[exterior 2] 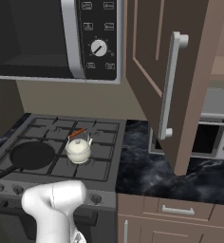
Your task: Pick the pan from the cabinet and place it on the stove. Then turn on the stove burner for the pan.
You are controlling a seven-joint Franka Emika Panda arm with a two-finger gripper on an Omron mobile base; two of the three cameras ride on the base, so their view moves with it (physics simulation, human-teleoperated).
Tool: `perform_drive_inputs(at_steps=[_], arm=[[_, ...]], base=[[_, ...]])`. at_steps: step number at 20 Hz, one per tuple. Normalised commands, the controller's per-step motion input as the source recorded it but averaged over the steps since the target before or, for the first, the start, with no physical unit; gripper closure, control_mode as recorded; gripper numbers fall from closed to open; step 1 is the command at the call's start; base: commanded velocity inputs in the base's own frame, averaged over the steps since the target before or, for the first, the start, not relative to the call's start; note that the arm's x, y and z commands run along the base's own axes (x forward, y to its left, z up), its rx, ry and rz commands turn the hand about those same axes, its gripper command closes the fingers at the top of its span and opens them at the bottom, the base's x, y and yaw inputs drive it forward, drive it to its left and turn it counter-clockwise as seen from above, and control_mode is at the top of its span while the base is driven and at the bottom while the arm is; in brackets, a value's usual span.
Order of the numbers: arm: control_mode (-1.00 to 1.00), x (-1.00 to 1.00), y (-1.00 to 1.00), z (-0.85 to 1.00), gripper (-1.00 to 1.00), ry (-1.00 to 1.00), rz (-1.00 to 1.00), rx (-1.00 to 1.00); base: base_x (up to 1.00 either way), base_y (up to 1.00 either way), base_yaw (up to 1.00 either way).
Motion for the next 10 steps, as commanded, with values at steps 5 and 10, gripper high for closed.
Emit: perform_drive_inputs(at_steps=[5,10], arm=[[-1.0,0.33,0.22,-0.38,1.0,0.0,0.03,0.0],[-1.0,0.28,0.37,-0.44,1.0,0.0,0.02,-0.01]], base=[[0.0,0.0,0.0],[0.0,0.0,0.0]])
